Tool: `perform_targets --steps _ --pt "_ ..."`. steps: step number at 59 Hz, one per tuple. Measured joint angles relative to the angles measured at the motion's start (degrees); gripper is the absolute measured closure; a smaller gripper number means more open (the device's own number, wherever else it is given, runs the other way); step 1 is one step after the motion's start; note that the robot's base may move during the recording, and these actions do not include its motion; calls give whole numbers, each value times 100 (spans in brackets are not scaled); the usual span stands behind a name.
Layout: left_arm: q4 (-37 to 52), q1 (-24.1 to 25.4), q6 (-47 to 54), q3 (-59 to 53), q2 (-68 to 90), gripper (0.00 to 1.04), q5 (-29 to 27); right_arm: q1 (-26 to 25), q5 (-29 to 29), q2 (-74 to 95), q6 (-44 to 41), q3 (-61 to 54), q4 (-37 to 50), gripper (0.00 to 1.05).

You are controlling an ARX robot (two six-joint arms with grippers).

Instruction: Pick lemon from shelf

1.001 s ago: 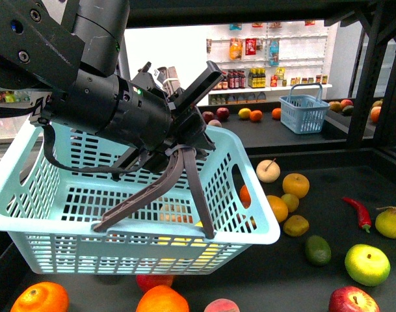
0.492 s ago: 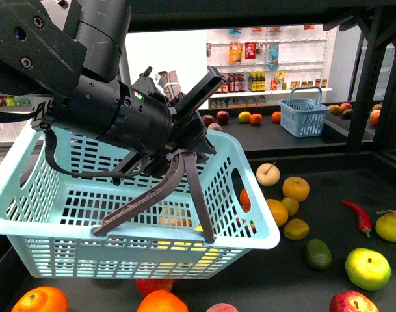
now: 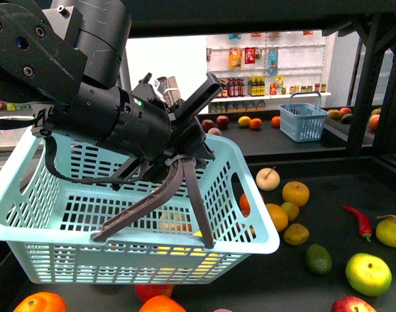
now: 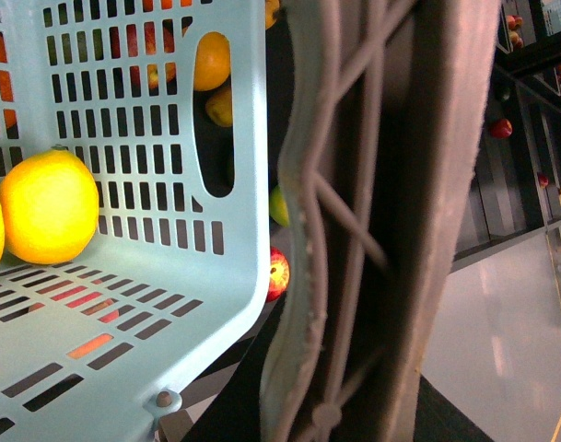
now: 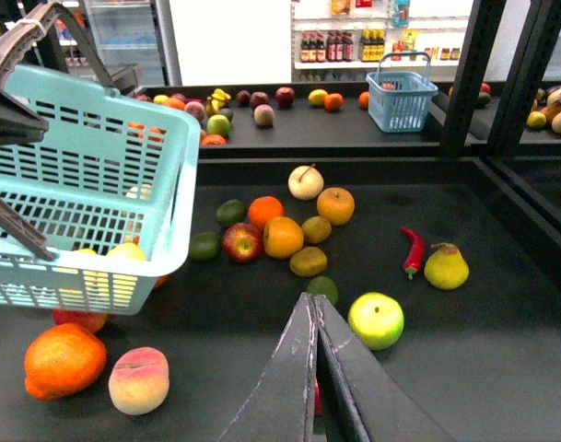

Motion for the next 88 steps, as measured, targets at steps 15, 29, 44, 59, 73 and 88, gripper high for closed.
perform_targets --steps 15,29,44,59,73,88 --pt "0 4 -13 0 7 91 7 0 4 -33 0 0 -24 102" --pt "0 2 -4 0 7 91 11 0 4 -33 -2 0 -26 99" --pt "0 2 -2 0 7 91 13 0 4 -33 -2 0 -26 54" --pt "216 0 7 -2 7 91 -144 0 7 -33 -2 0 -24 11" --pt "420 197 -859 -35 -33 91 -1093 0 4 -33 -2 0 -24 7" --pt "1862 1121 -2601 -577 -610 91 -2509 0 4 -33 -2 0 -24 7"
